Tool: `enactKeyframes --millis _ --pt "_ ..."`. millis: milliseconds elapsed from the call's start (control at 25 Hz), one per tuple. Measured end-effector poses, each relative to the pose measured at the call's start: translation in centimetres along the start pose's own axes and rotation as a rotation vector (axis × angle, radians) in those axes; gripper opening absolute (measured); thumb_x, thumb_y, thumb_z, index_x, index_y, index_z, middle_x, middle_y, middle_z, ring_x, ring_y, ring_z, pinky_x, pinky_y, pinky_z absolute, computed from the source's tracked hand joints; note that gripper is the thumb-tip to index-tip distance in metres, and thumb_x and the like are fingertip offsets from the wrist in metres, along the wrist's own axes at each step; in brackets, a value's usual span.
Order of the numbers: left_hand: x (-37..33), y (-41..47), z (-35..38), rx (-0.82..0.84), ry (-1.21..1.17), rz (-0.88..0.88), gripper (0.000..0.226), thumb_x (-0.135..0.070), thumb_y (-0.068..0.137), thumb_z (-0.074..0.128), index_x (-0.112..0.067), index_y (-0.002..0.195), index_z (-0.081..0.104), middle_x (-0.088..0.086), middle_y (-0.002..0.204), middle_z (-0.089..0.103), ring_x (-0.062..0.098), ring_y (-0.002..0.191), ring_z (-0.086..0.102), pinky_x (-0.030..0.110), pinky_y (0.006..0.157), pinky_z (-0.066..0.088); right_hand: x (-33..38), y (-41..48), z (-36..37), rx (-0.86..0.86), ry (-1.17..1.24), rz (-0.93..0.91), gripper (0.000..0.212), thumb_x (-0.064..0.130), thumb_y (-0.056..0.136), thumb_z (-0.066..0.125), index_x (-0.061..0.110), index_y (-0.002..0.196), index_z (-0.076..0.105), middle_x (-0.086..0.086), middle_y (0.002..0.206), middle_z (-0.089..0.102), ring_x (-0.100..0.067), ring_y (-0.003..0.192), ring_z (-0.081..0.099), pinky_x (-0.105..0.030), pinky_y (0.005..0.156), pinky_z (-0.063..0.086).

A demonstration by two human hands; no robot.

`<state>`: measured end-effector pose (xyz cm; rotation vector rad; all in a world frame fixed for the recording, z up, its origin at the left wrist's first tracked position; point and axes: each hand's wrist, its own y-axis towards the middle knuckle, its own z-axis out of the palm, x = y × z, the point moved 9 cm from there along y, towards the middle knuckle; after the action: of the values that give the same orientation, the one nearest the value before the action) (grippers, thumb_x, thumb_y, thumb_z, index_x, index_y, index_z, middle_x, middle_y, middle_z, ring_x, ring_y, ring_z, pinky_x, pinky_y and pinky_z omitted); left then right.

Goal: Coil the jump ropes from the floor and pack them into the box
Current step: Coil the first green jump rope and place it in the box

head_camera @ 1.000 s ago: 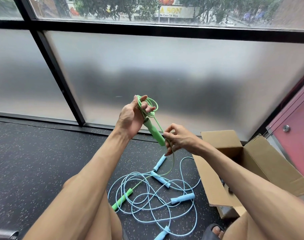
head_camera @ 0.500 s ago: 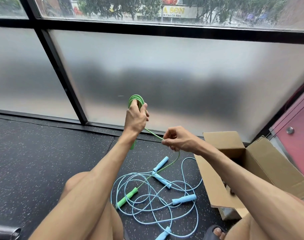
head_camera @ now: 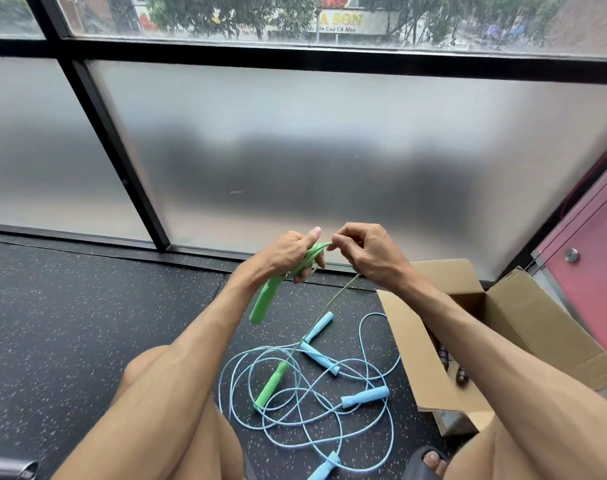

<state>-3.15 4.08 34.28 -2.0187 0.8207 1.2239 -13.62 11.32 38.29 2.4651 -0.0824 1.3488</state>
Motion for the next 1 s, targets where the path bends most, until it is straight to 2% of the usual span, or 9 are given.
enactKeyframes --millis 160,320,440,560,720,800,880,1000 --pt "-0.2 -0.6 0.7 0.071 -0.039 -0.014 0.068 -0.051 0.104 0.032 -0.001 0.072 0.066 0.007 0.044 0.041 0.019 0.038 0.039 0.029 0.051 0.044 -0.3 0.2 -0.5 -0.07 -0.015 -0.005 0.017 0.019 0.094 0.066 0.012 0.079 0.059 0.008 0.056 0.053 -0.005 0.048 0.042 -0.023 0.051 0.035" --pt "-0.8 -1.4 1.3 0.205 -0.235 0.027 0.055 -0.049 0.102 0.042 -0.009 0.067 0.055 0.001 0.041 0.027 0.016 0.036 0.023 0.031 0.054 0.041 -1.2 0.3 -0.3 -0.083 0.008 0.04 0.031 0.038 0.09 0.068 0.013 0.079 0.054 -0.001 0.059 0.053 -0.015 0.052 0.045 -0.033 0.05 0.04" --pt "-1.8 -1.9 1.5 0.289 -0.465 0.06 0.049 -0.042 0.104 0.038 -0.009 0.07 0.053 -0.005 0.039 0.023 0.013 0.035 0.018 0.029 0.053 0.041 -2.6 0.3 0.6 -0.042 0.183 0.151 0.037 0.045 0.094 0.057 0.011 0.081 0.051 -0.002 0.058 0.051 -0.017 0.051 0.049 -0.039 0.055 0.052" --pt "-2.7 -1.8 1.1 0.306 -0.727 0.09 0.046 -0.037 0.105 0.031 -0.007 0.078 0.053 -0.008 0.039 0.025 0.009 0.035 0.021 0.026 0.055 0.042 -4.5 -0.6 3.1 0.109 0.341 0.332 0.046 0.045 0.103 0.039 0.003 0.09 0.054 -0.006 0.057 0.057 -0.024 0.053 0.06 -0.041 0.063 0.055" --pt "-3.3 -1.6 -1.1 0.206 -0.992 0.23 0.041 -0.032 0.107 0.026 -0.004 0.096 0.054 -0.003 0.054 0.033 0.014 0.047 0.03 0.031 0.073 0.043 -6.9 -2.7 5.6 0.331 0.267 0.528 0.05 0.048 0.104 0.035 0.008 0.089 0.06 -0.018 0.08 0.071 -0.027 0.074 0.069 -0.037 0.075 0.055" --pt "-3.0 -1.3 -2.1 0.099 -1.013 0.254 0.04 -0.032 0.108 0.026 -0.005 0.1 0.055 0.0 0.061 0.036 0.015 0.053 0.034 0.032 0.079 0.04 -7.7 -3.6 6.2 0.42 0.191 0.58 0.035 0.041 0.104 0.042 0.011 0.095 0.059 -0.018 0.094 0.073 -0.025 0.085 0.067 -0.034 0.077 0.05" --pt "-2.5 -1.1 -2.9 -0.008 -1.005 0.248 0.042 -0.032 0.108 0.026 -0.005 0.101 0.056 0.001 0.063 0.038 0.016 0.056 0.037 0.03 0.078 0.041 -7.8 -4.1 6.8 0.477 0.214 0.601 0.014 0.027 0.103 0.049 0.014 0.099 0.052 -0.021 0.104 0.073 -0.025 0.089 0.067 -0.029 0.072 0.046" --pt "-2.0 -0.9 -3.6 -0.119 -0.963 0.253 0.042 -0.033 0.108 0.028 -0.003 0.103 0.057 0.002 0.065 0.042 0.017 0.058 0.042 0.031 0.078 0.041 -7.7 -4.3 7.1 0.511 0.233 0.589 0.007 0.021 0.102 0.052 0.014 0.1 0.048 -0.024 0.103 0.073 -0.03 0.092 0.069 -0.034 0.076 0.049"
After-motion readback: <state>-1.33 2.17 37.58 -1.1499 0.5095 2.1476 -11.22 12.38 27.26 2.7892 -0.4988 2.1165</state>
